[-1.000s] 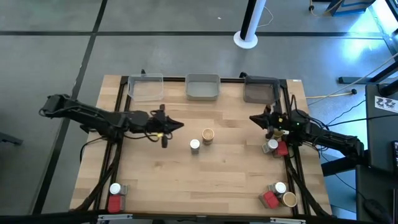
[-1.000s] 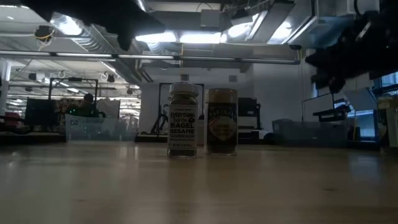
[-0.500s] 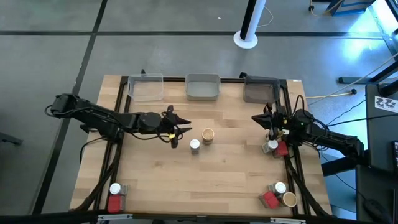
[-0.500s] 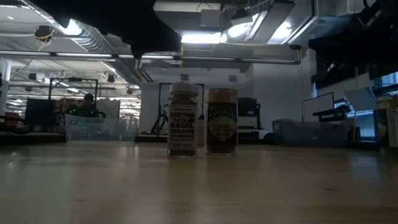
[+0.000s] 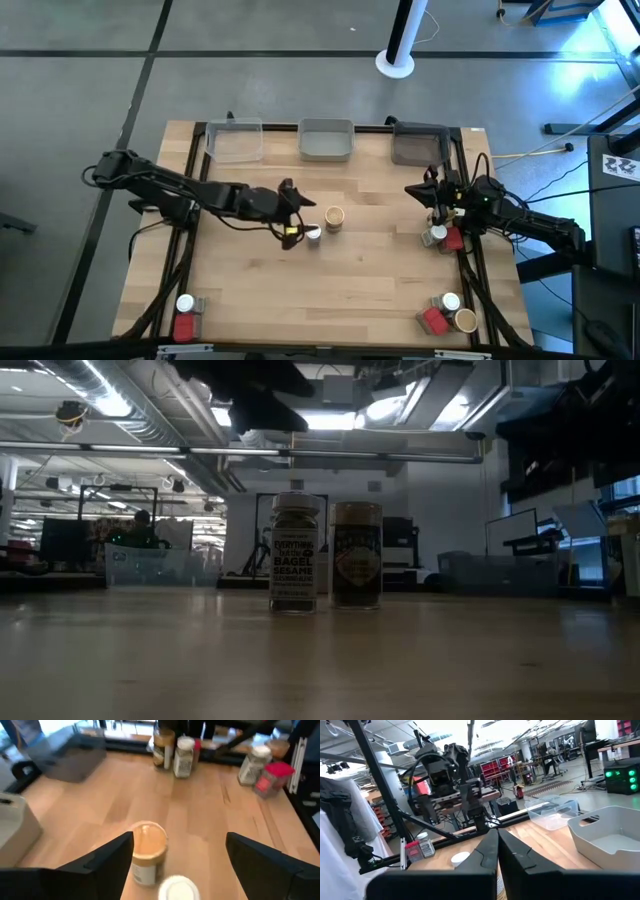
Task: Sort spices by type
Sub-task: Put the white seasoning bottle into the transparent bin
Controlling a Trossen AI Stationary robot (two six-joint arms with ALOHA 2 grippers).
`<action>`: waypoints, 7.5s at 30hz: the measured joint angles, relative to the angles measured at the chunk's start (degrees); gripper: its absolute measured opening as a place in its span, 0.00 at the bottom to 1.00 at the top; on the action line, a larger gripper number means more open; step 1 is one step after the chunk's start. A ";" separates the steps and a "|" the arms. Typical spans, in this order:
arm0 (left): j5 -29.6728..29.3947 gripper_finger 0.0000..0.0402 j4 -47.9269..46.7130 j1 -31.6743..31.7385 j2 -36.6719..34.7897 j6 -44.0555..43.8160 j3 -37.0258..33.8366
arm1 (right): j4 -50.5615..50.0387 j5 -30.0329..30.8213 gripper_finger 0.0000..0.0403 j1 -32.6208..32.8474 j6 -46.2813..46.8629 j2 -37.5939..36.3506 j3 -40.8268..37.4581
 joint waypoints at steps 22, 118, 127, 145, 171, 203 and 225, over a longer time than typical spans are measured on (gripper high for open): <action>-2.07 0.76 -4.18 -0.66 5.87 -7.96 2.76 | -2.18 -4.40 0.03 0.04 -10.68 26.72 17.45; -21.85 0.48 -31.84 24.83 -16.77 -4.96 2.70 | -3.60 7.93 0.03 -0.02 -12.93 35.26 26.03; -21.83 0.49 -32.07 37.16 -16.37 -4.92 2.70 | -3.62 7.93 0.03 -0.02 -13.35 35.26 26.03; -20.18 0.49 -28.44 49.60 -7.86 -6.45 2.70 | -3.67 7.93 0.03 -0.02 -14.21 35.26 26.03; -12.96 0.50 -2.51 56.08 -2.14 -13.88 -14.68 | -3.67 7.93 0.03 0.00 -14.31 35.28 26.03; -8.78 0.66 -2.79 56.52 -10.48 -6.74 -15.20 | -5.34 9.28 0.03 -0.02 -14.21 35.28 26.03; 3.40 0.66 -0.83 28.85 -24.41 7.86 -15.09 | -5.07 9.37 0.03 -0.02 -14.12 35.28 26.03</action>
